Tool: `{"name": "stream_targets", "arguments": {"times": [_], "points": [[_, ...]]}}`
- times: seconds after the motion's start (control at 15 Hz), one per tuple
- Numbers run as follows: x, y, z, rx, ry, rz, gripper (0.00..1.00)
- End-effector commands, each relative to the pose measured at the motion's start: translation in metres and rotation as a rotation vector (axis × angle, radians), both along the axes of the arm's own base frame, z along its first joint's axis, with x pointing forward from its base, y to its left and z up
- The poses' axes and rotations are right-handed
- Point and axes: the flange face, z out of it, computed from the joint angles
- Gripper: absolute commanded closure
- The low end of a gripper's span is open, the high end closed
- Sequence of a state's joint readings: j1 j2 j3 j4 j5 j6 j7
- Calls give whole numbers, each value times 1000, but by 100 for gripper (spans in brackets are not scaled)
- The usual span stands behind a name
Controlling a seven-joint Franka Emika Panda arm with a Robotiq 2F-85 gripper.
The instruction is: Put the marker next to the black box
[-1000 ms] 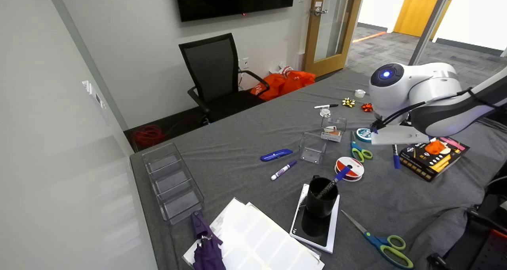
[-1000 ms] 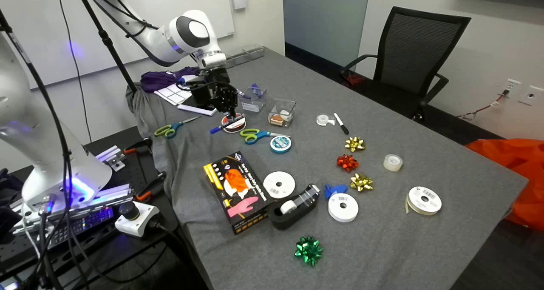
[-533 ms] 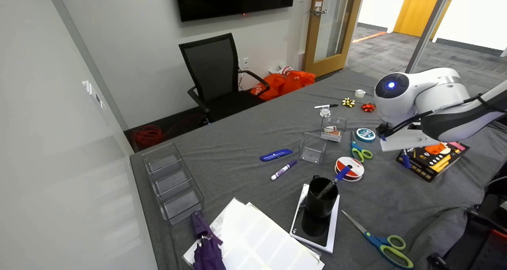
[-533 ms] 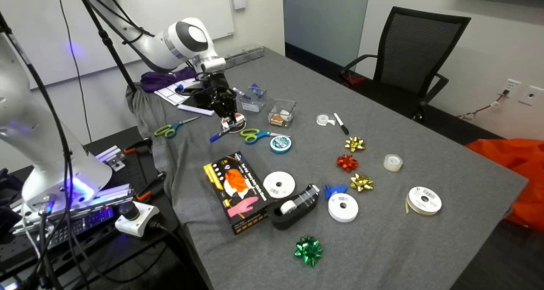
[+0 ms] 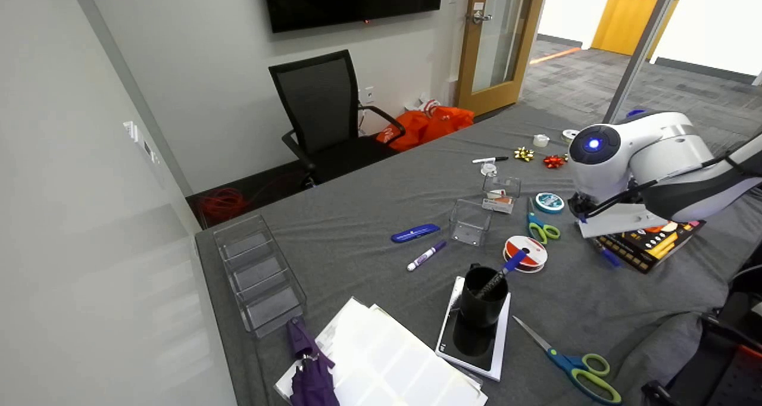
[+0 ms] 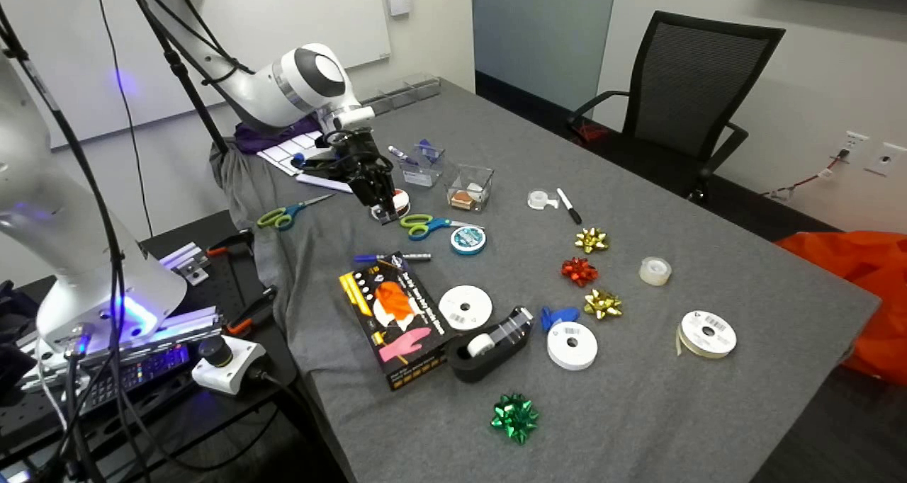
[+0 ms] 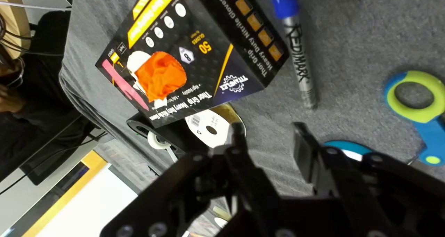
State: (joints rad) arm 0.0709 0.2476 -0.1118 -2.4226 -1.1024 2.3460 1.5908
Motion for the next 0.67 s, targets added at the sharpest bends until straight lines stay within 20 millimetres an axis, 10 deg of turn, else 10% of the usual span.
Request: {"name": "stream_targets", "arguments": {"times": [0.0, 0.27, 0.6], "points": [[-5, -2, -6, 28, -14, 15, 30], [-3, 2, -3, 67, -25, 7, 2], [2, 6, 3, 210, -56, -13, 0]]}}
